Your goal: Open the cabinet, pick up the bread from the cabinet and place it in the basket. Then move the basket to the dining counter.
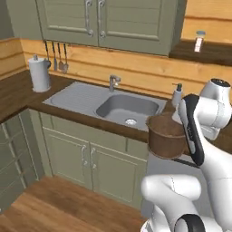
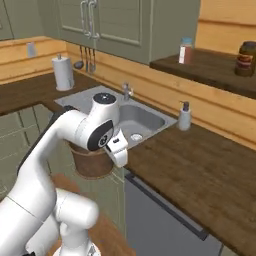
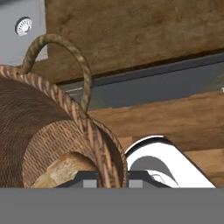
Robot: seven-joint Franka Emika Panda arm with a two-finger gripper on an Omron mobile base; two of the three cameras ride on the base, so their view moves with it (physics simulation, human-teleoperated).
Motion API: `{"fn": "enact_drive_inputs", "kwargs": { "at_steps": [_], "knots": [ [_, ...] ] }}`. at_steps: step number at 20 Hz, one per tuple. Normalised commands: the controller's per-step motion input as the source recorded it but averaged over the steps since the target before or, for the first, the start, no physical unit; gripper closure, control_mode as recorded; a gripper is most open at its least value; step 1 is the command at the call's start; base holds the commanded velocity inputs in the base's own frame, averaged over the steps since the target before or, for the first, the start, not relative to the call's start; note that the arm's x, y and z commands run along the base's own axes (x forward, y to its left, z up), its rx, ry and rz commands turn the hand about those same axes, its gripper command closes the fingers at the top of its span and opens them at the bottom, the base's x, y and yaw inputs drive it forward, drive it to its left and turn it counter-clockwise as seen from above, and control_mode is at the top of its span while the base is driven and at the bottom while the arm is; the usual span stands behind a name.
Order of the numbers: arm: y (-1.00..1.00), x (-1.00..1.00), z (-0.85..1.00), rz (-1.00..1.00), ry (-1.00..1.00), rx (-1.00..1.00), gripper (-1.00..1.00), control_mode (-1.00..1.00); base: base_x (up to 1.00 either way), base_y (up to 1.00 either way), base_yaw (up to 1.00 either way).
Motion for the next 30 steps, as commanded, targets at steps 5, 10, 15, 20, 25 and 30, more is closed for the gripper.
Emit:
{"fn": "enact_drive_inputs", "kwargs": {
  "at_steps": [5, 10, 15, 20, 25, 30],
  "knots": [
    [0.0, 0.0, 0.0, 0.0, 0.0, 0.0, 1.0, 1.0, -0.21, 0.15, 1.0],
    [0.0, 0.0, 0.0, 0.0, 0.0, 0.0, 1.0, 1.0, -0.2, 0.16, 1.0],
    [0.0, 0.0, 0.0, 0.0, 0.0, 0.0, 1.0, 1.0, -0.17, 0.19, 1.0],
    [0.0, 0.0, 0.0, 0.0, 0.0, 0.0, 1.0, 1.0, -0.18, 0.15, 1.0],
    [0.0, 0.0, 0.0, 0.0, 0.0, 0.0, 1.0, 1.0, -0.01, 0.1, 1.0],
    [0.0, 0.0, 0.0, 0.0, 0.0, 0.0, 1.0, 1.0, 0.0, 0.09, 1.0]
  ]
}}
